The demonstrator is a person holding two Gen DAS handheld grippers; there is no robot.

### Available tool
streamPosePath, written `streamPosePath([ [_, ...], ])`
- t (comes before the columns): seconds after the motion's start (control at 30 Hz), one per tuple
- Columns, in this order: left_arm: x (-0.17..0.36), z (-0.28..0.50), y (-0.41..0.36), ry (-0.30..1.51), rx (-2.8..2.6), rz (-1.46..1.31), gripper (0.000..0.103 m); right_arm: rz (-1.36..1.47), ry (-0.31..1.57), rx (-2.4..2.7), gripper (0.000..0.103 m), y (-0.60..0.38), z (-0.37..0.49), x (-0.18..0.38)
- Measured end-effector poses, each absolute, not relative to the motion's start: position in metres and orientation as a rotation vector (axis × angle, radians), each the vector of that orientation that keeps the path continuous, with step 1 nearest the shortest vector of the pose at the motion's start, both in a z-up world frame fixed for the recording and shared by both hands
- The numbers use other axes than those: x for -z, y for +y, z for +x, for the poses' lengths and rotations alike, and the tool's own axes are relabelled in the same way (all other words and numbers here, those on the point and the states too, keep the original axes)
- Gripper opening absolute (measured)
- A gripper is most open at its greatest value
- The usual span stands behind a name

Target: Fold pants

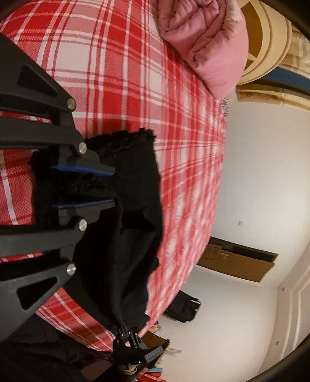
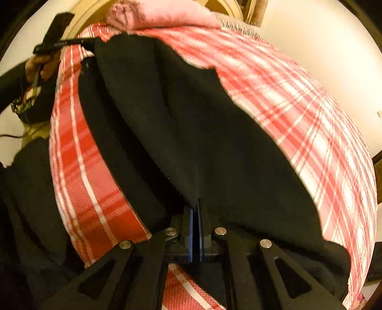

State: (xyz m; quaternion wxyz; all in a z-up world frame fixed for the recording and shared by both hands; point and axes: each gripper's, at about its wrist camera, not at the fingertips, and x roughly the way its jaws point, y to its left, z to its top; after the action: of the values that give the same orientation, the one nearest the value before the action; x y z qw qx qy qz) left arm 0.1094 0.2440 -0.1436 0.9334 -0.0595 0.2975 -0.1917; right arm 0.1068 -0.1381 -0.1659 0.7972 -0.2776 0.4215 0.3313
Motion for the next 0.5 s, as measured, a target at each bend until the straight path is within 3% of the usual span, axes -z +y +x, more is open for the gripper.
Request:
streamPosePath([
  [0.13,0.131,0.099,0.248,0.556,0.403,-0.155,0.02,-0.557,0.876,-0.732,0.003,-0.148,0.104,0.145],
  [0.37,0.166,0.089,0.246,0.644,0.381,-0.139,0.021,-0.657,0.931,-0.742,0.003,-0.134,0.086,0.191],
  [0.5,0.159,0.078,0.248,0.622,0.384,-0.16,0.017,-0.591,0.925,-0.805,0.003,-0.144,0.086,0.177],
])
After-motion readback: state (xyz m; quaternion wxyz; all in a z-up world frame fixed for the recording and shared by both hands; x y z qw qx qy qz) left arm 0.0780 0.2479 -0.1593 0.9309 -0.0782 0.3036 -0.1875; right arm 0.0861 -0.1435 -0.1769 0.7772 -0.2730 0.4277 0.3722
